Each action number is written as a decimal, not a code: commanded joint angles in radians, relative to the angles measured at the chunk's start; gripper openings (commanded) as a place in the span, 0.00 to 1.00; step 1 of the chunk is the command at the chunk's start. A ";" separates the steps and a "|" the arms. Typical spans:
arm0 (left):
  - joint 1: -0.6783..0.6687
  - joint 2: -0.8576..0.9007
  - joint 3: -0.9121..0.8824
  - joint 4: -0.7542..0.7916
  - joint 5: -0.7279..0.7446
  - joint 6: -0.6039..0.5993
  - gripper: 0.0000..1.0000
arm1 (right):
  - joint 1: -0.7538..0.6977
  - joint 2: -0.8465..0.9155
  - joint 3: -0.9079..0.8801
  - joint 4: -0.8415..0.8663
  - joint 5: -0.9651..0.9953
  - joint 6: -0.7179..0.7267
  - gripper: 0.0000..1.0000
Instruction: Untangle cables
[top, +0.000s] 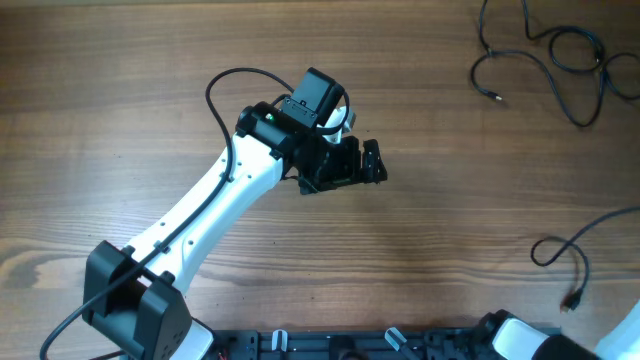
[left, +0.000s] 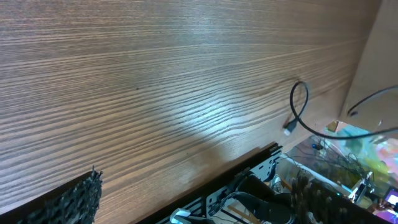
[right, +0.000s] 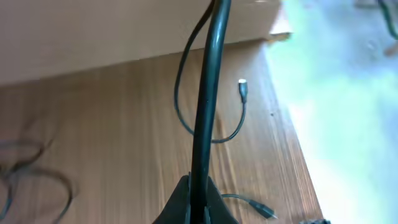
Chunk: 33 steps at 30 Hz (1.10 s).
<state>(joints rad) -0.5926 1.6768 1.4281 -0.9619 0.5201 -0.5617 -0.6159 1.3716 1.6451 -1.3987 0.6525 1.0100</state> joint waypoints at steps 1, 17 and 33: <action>0.001 0.006 0.005 0.000 -0.018 0.008 1.00 | -0.025 0.055 -0.034 -0.001 0.033 0.119 0.04; 0.001 0.006 0.005 0.003 -0.017 0.008 1.00 | -0.021 0.467 -0.089 0.156 -0.365 -0.045 0.04; 0.001 0.006 0.005 0.014 -0.017 0.008 1.00 | 0.056 0.622 -0.081 0.391 -0.634 -0.365 0.75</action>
<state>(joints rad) -0.5926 1.6768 1.4281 -0.9501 0.5194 -0.5621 -0.5652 1.9862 1.5589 -1.0100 0.0334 0.6853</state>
